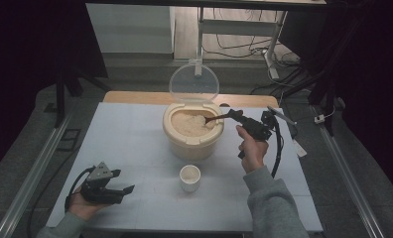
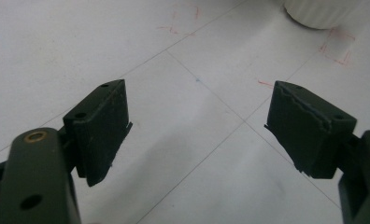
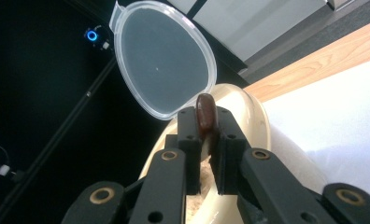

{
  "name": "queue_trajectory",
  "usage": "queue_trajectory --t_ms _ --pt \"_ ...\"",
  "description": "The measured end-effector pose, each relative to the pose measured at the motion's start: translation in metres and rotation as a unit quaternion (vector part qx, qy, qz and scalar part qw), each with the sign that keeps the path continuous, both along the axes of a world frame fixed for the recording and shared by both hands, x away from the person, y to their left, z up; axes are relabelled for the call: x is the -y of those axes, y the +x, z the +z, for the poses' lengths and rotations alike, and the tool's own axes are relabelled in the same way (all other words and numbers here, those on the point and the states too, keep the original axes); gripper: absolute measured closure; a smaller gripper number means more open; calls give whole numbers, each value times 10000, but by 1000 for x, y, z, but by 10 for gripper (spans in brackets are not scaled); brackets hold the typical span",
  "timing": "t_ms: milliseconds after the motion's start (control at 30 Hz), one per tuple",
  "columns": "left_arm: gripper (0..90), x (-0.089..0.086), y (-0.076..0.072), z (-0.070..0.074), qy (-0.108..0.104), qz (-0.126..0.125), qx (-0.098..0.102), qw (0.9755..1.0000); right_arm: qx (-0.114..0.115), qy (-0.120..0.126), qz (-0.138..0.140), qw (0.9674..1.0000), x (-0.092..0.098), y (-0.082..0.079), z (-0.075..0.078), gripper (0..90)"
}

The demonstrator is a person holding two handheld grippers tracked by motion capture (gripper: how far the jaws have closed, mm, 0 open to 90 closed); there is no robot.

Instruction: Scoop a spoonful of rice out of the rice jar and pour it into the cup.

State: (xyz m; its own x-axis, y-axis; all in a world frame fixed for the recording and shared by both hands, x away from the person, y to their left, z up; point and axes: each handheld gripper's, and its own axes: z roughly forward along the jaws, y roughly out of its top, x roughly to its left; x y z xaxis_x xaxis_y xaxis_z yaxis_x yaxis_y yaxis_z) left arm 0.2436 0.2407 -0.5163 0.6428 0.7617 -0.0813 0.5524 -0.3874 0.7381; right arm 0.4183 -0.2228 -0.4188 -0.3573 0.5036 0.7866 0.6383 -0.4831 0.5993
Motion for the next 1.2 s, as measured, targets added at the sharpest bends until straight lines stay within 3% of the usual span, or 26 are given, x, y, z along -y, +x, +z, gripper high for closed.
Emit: queue_trajectory --t_ms 433,700,1200 --pt "205 0 0 0 8 5 -1 10000 -340 473 0 9983 9 2 -6 827" --pt "205 0 0 0 15 3 2 10000 -361 659 -15 9972 15 0 -4 827" --pt "205 -1 1 -1 26 6 -2 10000 -437 776 86 9960 17 -1 -2 827"
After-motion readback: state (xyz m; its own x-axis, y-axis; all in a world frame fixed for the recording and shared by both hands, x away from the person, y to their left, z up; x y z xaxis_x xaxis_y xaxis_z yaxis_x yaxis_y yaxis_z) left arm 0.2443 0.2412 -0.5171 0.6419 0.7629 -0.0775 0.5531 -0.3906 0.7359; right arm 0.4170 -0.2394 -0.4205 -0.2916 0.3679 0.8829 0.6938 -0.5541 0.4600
